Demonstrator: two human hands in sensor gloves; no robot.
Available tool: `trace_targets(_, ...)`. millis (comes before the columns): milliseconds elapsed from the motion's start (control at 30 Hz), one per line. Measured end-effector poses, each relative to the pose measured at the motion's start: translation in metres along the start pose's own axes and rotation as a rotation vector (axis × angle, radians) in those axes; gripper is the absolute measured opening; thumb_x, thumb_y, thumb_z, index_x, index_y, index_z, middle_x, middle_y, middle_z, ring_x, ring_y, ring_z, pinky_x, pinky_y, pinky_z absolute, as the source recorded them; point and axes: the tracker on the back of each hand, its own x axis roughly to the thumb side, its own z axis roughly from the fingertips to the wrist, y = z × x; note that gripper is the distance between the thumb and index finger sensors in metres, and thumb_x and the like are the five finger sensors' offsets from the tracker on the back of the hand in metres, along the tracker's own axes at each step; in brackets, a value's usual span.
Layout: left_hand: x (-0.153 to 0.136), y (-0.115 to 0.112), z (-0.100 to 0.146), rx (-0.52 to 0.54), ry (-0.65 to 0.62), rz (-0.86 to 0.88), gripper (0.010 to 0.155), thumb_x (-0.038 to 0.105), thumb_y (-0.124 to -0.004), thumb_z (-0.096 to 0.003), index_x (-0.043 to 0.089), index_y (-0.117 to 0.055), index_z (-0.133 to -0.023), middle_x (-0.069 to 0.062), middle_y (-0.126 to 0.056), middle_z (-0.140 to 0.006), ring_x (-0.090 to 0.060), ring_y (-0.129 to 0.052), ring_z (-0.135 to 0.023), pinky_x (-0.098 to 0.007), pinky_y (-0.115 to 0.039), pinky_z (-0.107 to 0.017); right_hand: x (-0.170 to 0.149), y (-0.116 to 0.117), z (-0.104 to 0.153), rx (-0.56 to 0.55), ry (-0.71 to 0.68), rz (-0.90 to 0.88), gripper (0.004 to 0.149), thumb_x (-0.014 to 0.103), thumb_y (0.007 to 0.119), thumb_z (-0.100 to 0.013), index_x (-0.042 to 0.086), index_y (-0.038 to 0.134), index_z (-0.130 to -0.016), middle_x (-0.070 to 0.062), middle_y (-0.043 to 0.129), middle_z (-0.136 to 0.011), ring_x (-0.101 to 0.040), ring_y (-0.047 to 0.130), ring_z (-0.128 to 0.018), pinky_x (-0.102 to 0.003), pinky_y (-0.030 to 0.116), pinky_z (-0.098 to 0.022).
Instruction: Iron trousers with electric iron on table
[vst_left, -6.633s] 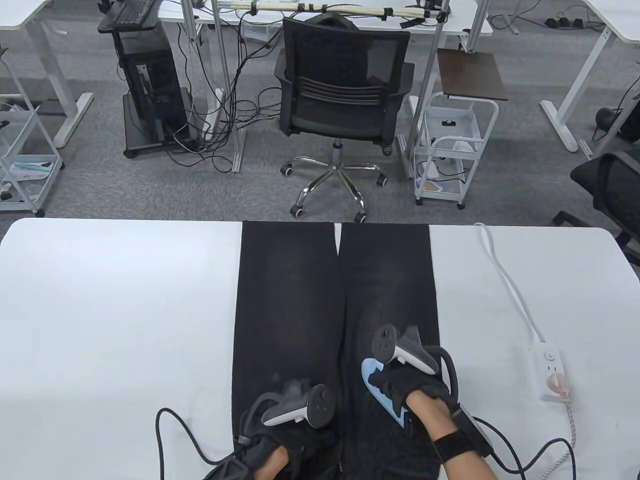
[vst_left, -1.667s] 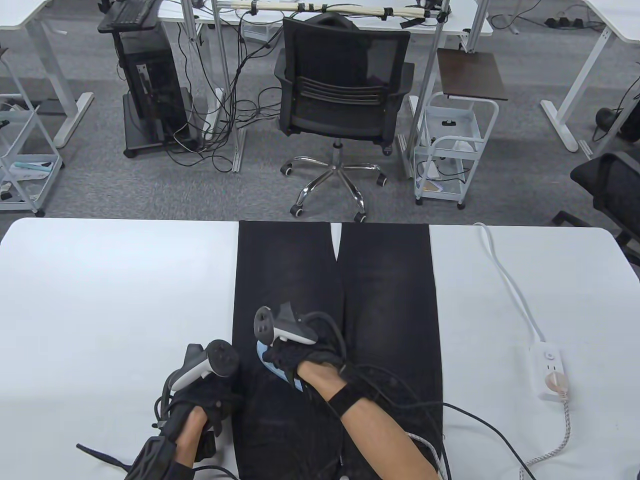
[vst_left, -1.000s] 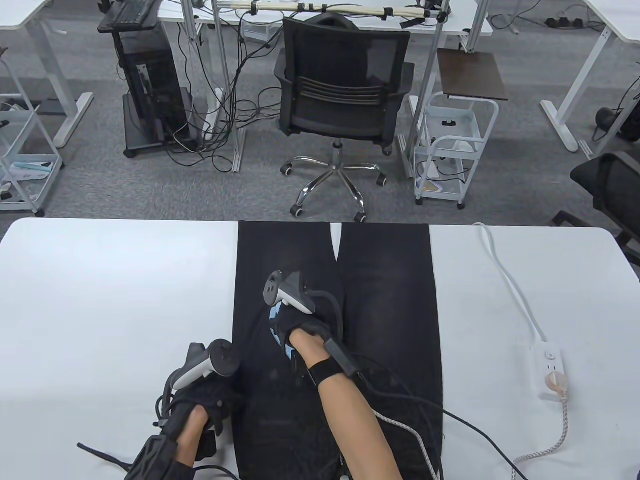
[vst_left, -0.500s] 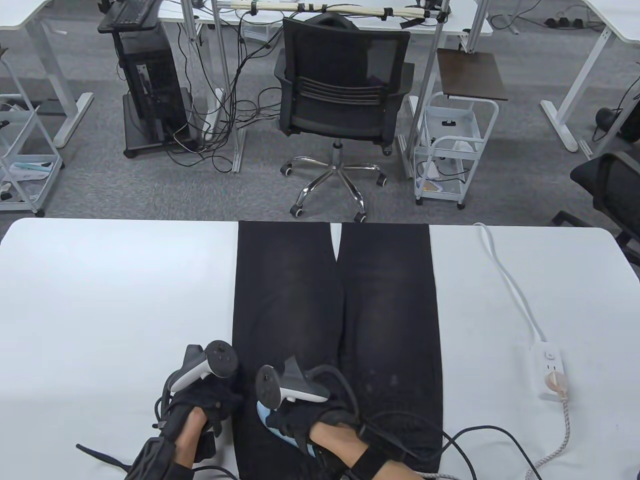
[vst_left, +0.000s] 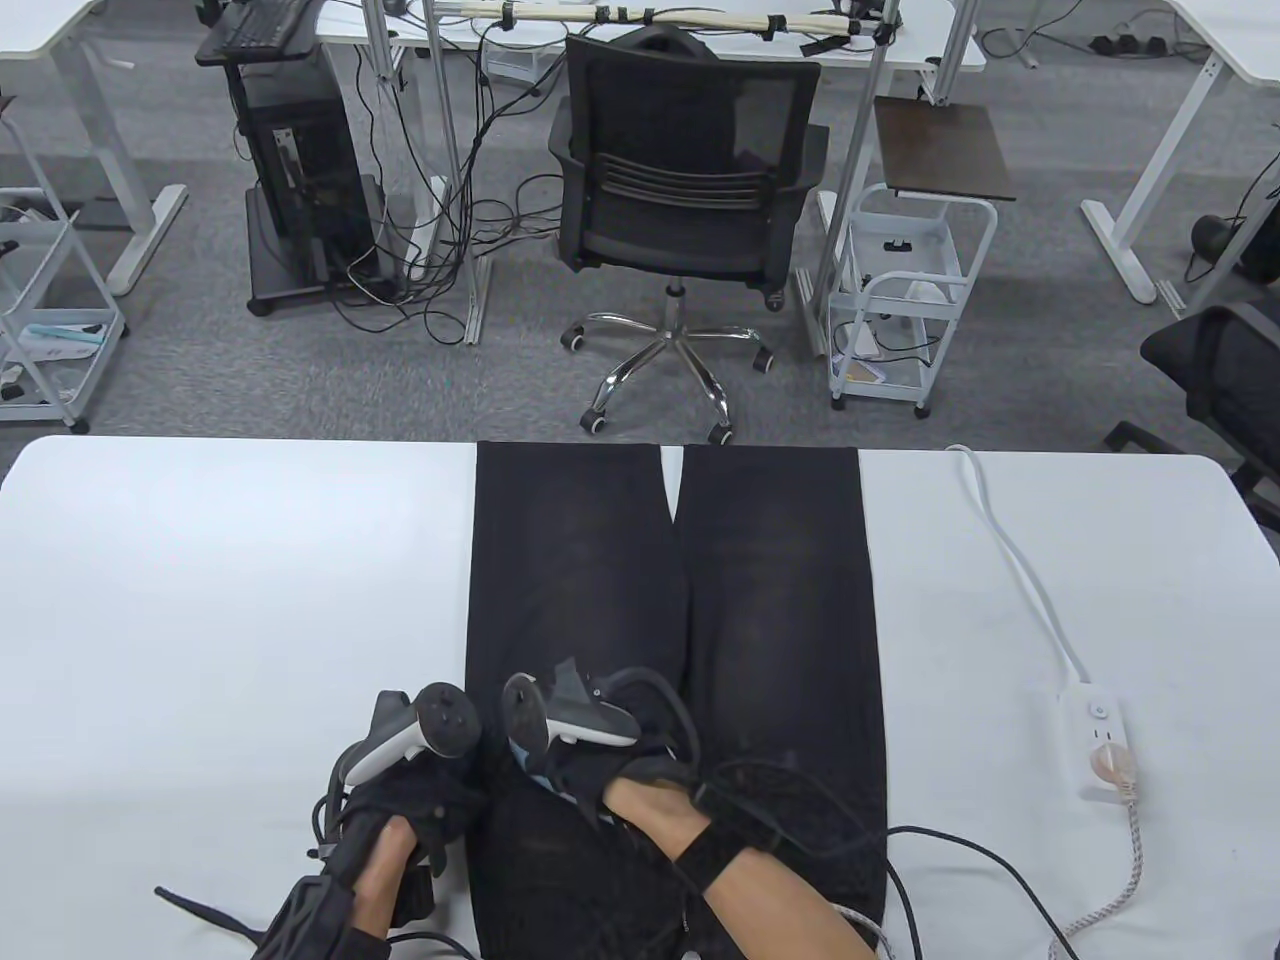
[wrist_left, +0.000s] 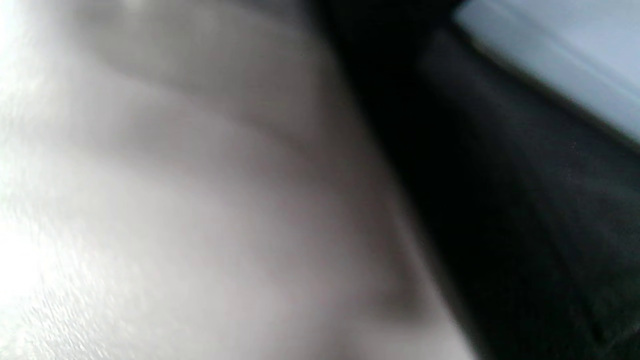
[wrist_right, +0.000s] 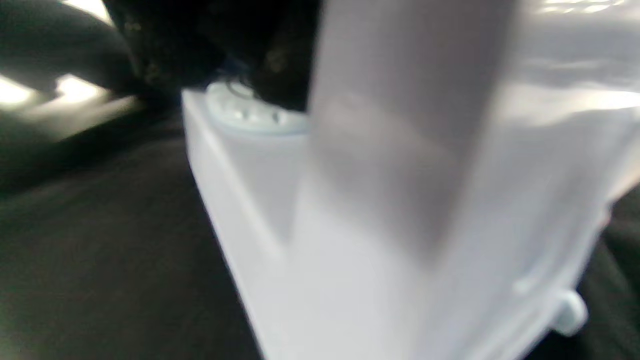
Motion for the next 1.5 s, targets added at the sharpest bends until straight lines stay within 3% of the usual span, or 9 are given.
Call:
trace_targets(67,0.001,0.000,0.000,-0.004,0.002,-0.008,0.088,0.032,-0.075,-0.0589,0.012,-0.013,-0.117,-0.024,0.002,-0.117,-0.057,0.000,-0.104,-0.081,-0.019,-0.068,-0.012,-0.007,-0.030,0.075,0.060,-0.074,0.057,0.053,0.076,-0.050,0.005,0.067,-0.080,0.009,0.090,-0.043,-0.007,0.097,-0.023,-0.039,0.091,-0.026)
trace_targets(167,0.001,0.000,-0.001,-0.004,0.004,-0.011,0.088,0.031,-0.075,-0.0588,0.011,-0.013,-0.117,-0.024,0.002,-0.117,-0.057,0.000,-0.104,-0.081,-0.020,-0.068,-0.022,-0.018,-0.061,0.016,0.143,-0.035,0.057,0.054,0.076,-0.049,0.006,0.067,-0.080,0.010,0.090,-0.042,-0.006,0.098,-0.023,-0.038,0.091,-0.026)
trace_targets(300,0.002,0.000,-0.001,-0.007,0.003,-0.014,0.088,0.031,-0.075,-0.0589,0.011,-0.013,-0.117,-0.025,0.002,-0.117,-0.057,0.000,-0.104,-0.081,-0.020,-0.068,-0.045,-0.027,-0.096,0.024,0.299,-0.130,0.057,0.053,0.076,-0.049,0.006,0.067,-0.079,0.010,0.090,-0.042,-0.007,0.097,-0.023,-0.039,0.091,-0.026)
trace_targets(533,0.005,0.001,-0.001,-0.002,0.006,-0.036,0.087,0.031,-0.075,-0.0586,0.010,-0.014,-0.117,-0.026,0.000,-0.117,-0.058,-0.002,-0.104,-0.081,-0.022,-0.069,-0.054,-0.028,-0.104,0.033,0.393,-0.187,0.057,0.052,0.077,-0.050,0.005,0.067,-0.079,0.010,0.089,-0.042,-0.006,0.097,-0.022,-0.038,0.090,-0.026)
trace_targets(767,0.006,0.000,-0.001,0.006,0.005,-0.028,0.087,0.031,-0.075,-0.0584,0.010,-0.015,-0.117,-0.025,0.000,-0.117,-0.057,-0.003,-0.105,-0.080,-0.022,-0.069,-0.041,-0.017,-0.070,0.092,0.348,-0.205,0.056,0.051,0.076,-0.051,0.004,0.065,-0.079,0.009,0.089,-0.042,-0.007,0.097,-0.022,-0.039,0.091,-0.026)
trace_targets(1100,0.005,0.000,-0.001,0.015,0.003,-0.016,0.086,0.031,-0.074,-0.0584,0.011,-0.014,-0.117,-0.024,0.000,-0.117,-0.056,-0.002,-0.105,-0.080,-0.021,-0.069,0.013,0.008,0.030,0.176,0.043,-0.046,0.056,0.051,0.076,-0.052,0.004,0.065,-0.079,0.009,0.089,-0.043,-0.007,0.098,-0.023,-0.039,0.091,-0.027)
trace_targets(1267,0.004,-0.001,-0.001,0.016,0.003,-0.018,0.087,0.031,-0.074,-0.0582,0.011,-0.014,-0.117,-0.024,0.000,-0.117,-0.055,-0.002,-0.105,-0.080,-0.021,-0.069,0.026,0.024,0.071,0.146,-0.047,-0.026,0.055,0.051,0.076,-0.052,0.004,0.065,-0.079,0.009,0.089,-0.043,-0.007,0.098,-0.023,-0.039,0.091,-0.027)
trace_targets(1367,0.004,-0.001,0.000,0.019,0.007,-0.023,0.086,0.031,-0.074,-0.0581,0.011,-0.014,-0.117,-0.024,0.000,-0.117,-0.055,-0.002,-0.105,-0.080,-0.022,-0.069,0.014,0.033,0.084,0.095,-0.149,-0.116,0.056,0.052,0.078,-0.052,0.004,0.067,-0.079,0.009,0.090,-0.042,-0.006,0.097,-0.022,-0.038,0.090,-0.026)
trace_targets(1500,0.005,-0.001,0.001,0.035,0.016,-0.043,0.086,0.033,-0.074,-0.0577,0.011,-0.016,-0.117,-0.024,-0.003,-0.118,-0.055,-0.005,-0.106,-0.080,-0.025,-0.069,-0.004,0.031,0.102,-0.016,-0.176,-0.207,0.056,0.052,0.078,-0.052,0.004,0.069,-0.079,0.009,0.091,-0.043,-0.006,0.098,-0.023,-0.037,0.091,-0.026)
